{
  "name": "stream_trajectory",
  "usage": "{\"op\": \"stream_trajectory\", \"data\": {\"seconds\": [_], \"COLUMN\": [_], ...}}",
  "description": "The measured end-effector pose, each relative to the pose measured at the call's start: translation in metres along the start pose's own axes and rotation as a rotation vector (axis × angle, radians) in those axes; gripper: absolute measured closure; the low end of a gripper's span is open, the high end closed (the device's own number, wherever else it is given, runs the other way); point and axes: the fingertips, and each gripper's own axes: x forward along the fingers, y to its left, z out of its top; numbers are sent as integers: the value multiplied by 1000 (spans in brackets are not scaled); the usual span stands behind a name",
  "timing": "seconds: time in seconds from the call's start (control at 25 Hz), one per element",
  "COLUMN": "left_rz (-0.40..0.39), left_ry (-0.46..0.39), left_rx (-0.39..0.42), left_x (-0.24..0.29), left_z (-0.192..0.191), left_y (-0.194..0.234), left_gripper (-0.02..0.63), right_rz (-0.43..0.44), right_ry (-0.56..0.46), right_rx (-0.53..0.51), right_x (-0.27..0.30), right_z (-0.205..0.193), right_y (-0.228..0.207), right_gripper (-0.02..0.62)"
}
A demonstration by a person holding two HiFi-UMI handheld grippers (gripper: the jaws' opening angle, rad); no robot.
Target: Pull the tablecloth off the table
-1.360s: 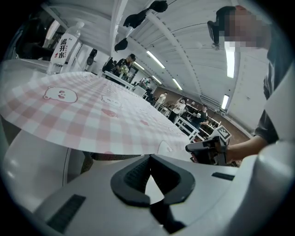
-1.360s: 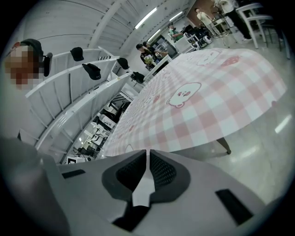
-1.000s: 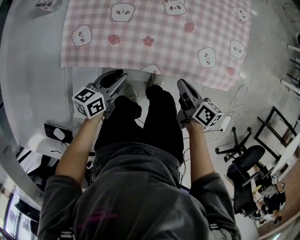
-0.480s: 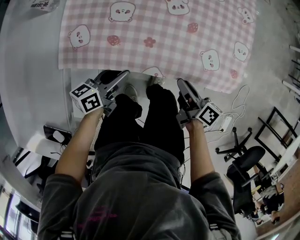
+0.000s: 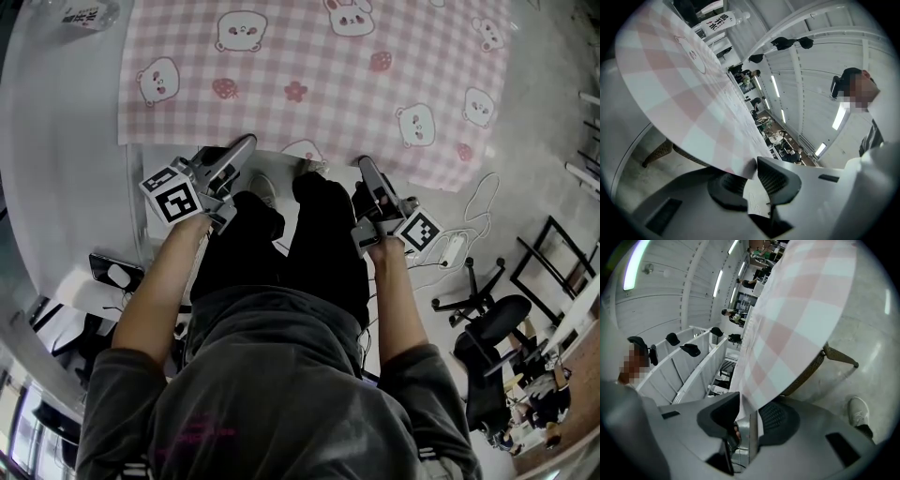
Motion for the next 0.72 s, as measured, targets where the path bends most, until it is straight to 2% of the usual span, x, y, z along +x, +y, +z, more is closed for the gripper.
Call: {"op": "stream_trajectory", "data": {"seconds": [0.08,0.2,0.28,0.72], "left_rz": [1,-8,-12,-31], "left_ry": [-7,-21,-29,-41], "left_rx": [-14,-30,-30,-24], "left_x": [1,-1,-2,-5], "left_z": [1,4,8,32], "left_y": [-1,-6,-12,-44], "left_gripper": [562,578,584,604], "right_rz": [26,36,45,30], "right_ry": [-14,-27,-35,-69], "right_rx": [6,-17,-26,-23], "right_x": [0,-1,-3,-7], "right_z": [4,7,11,28], "right_y": [6,16,23,62], "right_gripper": [470,557,575,589]}}
